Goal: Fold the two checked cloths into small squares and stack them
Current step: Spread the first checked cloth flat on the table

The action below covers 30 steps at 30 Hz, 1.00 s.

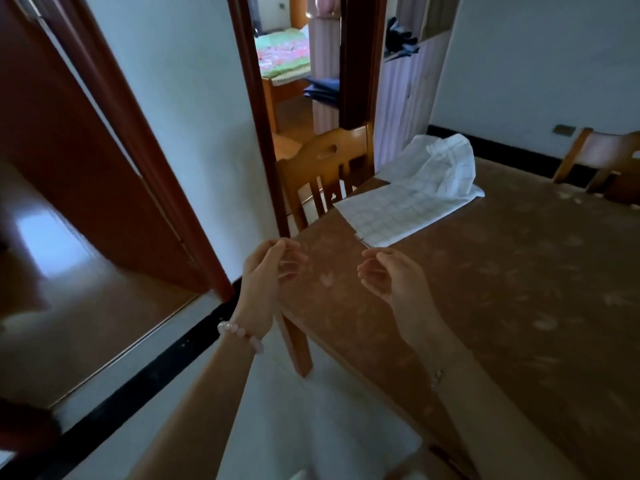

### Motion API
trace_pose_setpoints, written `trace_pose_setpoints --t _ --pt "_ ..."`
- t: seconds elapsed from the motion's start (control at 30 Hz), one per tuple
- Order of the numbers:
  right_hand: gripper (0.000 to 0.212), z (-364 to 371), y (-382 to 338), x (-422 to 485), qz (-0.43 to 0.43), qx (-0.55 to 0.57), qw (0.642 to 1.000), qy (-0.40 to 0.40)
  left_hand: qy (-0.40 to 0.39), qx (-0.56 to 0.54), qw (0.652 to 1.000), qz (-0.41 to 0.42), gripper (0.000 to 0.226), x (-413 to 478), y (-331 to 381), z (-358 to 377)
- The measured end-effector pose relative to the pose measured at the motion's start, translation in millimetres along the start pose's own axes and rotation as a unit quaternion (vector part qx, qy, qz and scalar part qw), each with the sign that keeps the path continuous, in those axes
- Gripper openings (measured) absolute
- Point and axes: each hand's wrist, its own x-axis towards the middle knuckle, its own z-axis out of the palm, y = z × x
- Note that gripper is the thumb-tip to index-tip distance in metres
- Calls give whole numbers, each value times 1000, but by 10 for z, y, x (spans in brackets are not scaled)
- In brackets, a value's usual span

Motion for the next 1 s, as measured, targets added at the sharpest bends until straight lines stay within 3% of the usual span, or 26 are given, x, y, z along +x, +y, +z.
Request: trace_pose_setpoints --t 0.43,1.0 --pt "24 505 142 919 28 7 988 149 -103 31 992 -61 25 1394 -224 -35" --pt "21 -141 469 2330 88 25 964 251 -215 107 965 -105 23 2709 -833 649"
